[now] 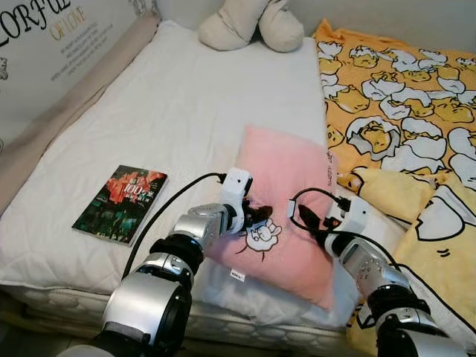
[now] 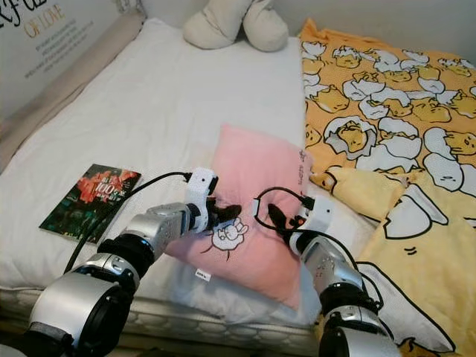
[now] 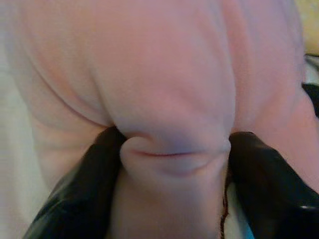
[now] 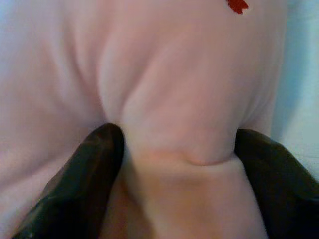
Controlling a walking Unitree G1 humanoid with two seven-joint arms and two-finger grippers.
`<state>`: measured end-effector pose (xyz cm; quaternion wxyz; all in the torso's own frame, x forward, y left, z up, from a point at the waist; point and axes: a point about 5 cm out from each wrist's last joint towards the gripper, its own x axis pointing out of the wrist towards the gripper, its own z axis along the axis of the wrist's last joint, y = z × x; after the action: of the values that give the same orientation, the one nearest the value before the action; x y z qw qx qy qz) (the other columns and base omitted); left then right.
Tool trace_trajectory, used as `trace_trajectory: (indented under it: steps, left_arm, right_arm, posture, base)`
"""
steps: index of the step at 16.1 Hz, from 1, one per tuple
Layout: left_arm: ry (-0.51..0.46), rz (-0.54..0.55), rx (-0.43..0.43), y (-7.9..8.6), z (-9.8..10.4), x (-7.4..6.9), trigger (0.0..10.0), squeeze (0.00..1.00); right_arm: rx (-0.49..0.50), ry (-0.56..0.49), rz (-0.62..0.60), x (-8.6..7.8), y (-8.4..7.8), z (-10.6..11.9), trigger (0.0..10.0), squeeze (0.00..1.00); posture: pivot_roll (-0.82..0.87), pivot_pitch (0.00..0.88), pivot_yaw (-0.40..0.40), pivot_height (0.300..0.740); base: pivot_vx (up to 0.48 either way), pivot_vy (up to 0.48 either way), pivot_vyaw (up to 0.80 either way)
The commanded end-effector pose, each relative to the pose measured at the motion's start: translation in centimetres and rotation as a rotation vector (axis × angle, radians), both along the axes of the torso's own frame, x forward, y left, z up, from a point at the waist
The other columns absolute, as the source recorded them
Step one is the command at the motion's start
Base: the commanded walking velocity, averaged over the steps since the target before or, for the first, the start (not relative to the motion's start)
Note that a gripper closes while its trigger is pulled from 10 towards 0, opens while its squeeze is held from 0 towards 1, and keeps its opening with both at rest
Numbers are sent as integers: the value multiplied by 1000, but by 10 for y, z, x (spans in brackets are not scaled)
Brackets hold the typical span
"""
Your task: Clean up the room
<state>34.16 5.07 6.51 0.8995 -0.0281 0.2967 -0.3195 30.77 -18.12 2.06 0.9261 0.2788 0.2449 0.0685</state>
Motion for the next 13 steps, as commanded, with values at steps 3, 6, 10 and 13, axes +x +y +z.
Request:
trace_trajectory:
  steps: [3,6,10,13]
  left_arm:
    - [-30,-24,87,5,-10,-5,0,0]
    - [-11,-13,83,7,-18,-10,0,0]
    - [-22,-8,26,0,-16,-10,0,0]
    - [-73,-7,10,-7,-8,-6,0,0]
  right_arm:
    - [-15,16,15,-4,-2,-6,0,0]
    - [-29,24,5,-10,-4,-12,0,0]
    - [-55,56,-29,-21,-10,-23,0,0]
    - [-98,43,-50,-19,-17,-21,0,0]
  posture:
    - [11,70,-19,740]
    - [-17,33,-13,740]
    - [-17,1,-24,740]
    - [-4,0,-29,740]
  base:
    - [0,0,0]
    - [0,0,0]
    - [0,0,0]
    - [0,0,0]
